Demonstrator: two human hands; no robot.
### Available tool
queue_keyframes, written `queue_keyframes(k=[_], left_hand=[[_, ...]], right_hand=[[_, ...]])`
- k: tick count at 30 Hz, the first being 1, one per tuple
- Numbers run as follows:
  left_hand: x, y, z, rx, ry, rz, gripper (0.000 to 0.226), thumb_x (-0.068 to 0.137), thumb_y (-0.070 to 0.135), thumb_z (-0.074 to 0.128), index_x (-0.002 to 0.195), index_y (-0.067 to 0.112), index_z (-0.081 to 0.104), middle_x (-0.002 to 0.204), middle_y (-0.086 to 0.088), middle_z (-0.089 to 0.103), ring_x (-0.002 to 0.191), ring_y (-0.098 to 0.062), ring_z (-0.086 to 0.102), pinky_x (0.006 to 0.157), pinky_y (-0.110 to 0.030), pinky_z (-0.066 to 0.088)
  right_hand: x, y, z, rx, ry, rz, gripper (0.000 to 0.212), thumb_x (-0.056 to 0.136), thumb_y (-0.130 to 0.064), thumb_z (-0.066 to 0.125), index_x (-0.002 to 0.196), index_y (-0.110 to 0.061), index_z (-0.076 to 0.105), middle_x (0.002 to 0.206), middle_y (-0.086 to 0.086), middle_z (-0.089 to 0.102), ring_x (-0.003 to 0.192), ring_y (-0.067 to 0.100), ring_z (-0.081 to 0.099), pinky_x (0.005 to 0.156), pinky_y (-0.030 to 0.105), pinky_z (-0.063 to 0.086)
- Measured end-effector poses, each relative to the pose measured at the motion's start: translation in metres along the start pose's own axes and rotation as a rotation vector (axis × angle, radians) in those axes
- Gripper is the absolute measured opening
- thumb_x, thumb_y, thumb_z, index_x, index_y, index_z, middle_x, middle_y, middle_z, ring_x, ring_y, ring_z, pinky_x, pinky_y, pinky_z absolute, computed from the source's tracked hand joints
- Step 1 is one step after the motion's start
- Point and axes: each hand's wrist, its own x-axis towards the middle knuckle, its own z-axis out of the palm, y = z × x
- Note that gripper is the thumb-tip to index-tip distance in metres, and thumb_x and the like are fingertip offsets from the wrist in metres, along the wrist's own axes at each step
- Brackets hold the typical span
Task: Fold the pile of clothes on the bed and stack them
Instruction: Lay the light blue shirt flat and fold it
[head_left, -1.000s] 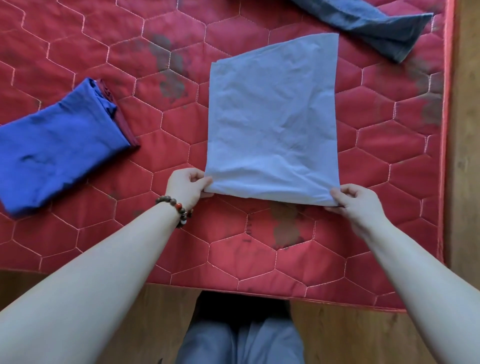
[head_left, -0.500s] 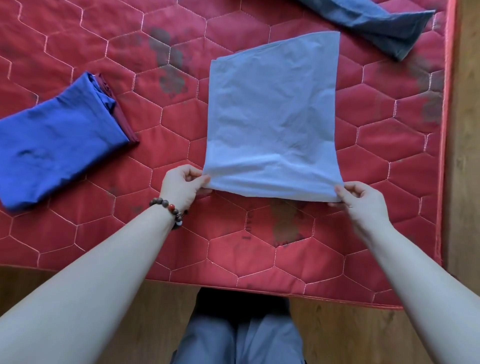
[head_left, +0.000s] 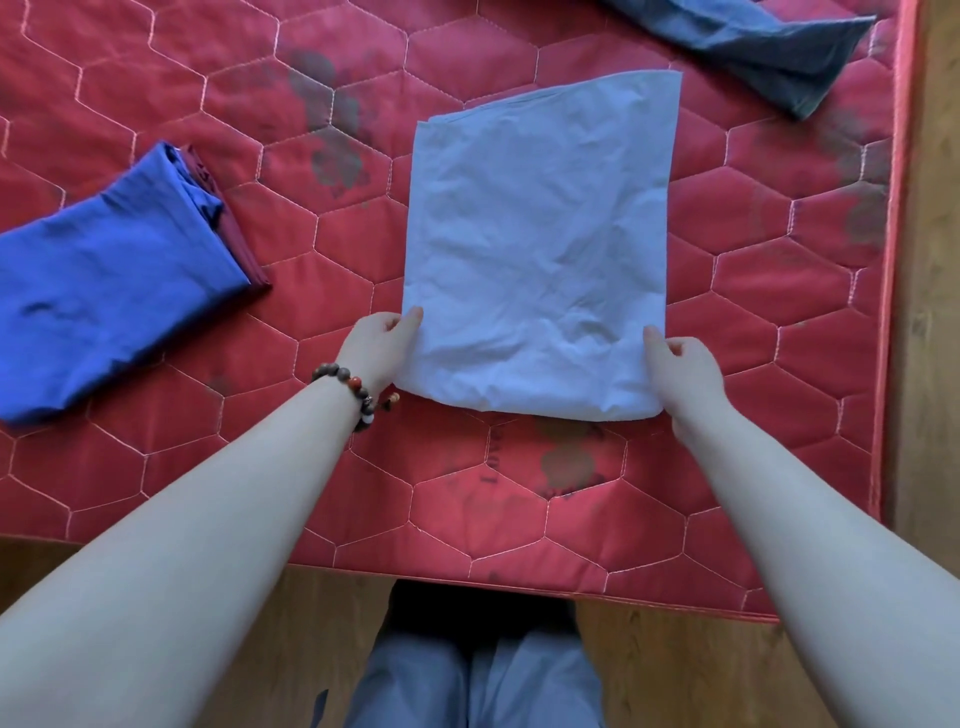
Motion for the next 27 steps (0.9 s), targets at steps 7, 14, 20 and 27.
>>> queue_keyframes(k=[7, 14, 20, 27], left_hand=[[0.011, 0.007, 0.006, 0.02, -0.012, 0.004, 0.037, 0.088, 0.044, 0.048, 0.088, 0.007, 0.054, 0.086, 0.0, 0.057, 0.074, -0.018, 0.052, 0.07, -0.034, 0.043], [0.01, 0.009, 0.014, 0.014, 0.009, 0.068, 0.041, 0.09, 0.047, 0.054, 0.069, 0.011, 0.052, 0.066, 0.002, 0.052, 0.055, -0.012, 0.047, 0.055, -0.024, 0.037], [-0.002, 0.0, 0.029, 0.189, 0.196, 0.087, 0.041, 0.091, 0.036, 0.057, 0.065, 0.007, 0.043, 0.061, -0.001, 0.042, 0.06, -0.019, 0.037, 0.051, -0.03, 0.029], [0.043, 0.043, 0.01, -0.027, 0.136, 0.145, 0.032, 0.098, 0.035, 0.042, 0.075, 0.014, 0.046, 0.072, -0.001, 0.043, 0.066, -0.014, 0.037, 0.062, -0.027, 0.031]], right_hand=[[0.001, -0.009, 0.008, -0.062, 0.072, -0.031, 0.039, 0.102, -0.031, 0.036, 0.069, -0.012, 0.033, 0.069, -0.002, 0.038, 0.066, 0.02, 0.034, 0.06, 0.034, 0.019], [0.008, -0.006, 0.005, -0.137, 0.138, -0.105, 0.042, 0.1, -0.028, 0.04, 0.063, -0.015, 0.026, 0.063, -0.002, 0.032, 0.056, 0.015, 0.027, 0.05, 0.029, 0.021], [0.005, 0.004, 0.004, -0.188, 0.194, -0.059, 0.036, 0.099, -0.029, 0.044, 0.069, -0.008, 0.039, 0.065, 0.003, 0.043, 0.07, 0.027, 0.04, 0.054, 0.037, 0.02], [0.043, -0.037, -0.009, -0.062, 0.241, -0.157, 0.033, 0.1, -0.036, 0.044, 0.108, -0.007, 0.058, 0.085, -0.001, 0.057, 0.092, 0.023, 0.053, 0.072, 0.027, 0.029]])
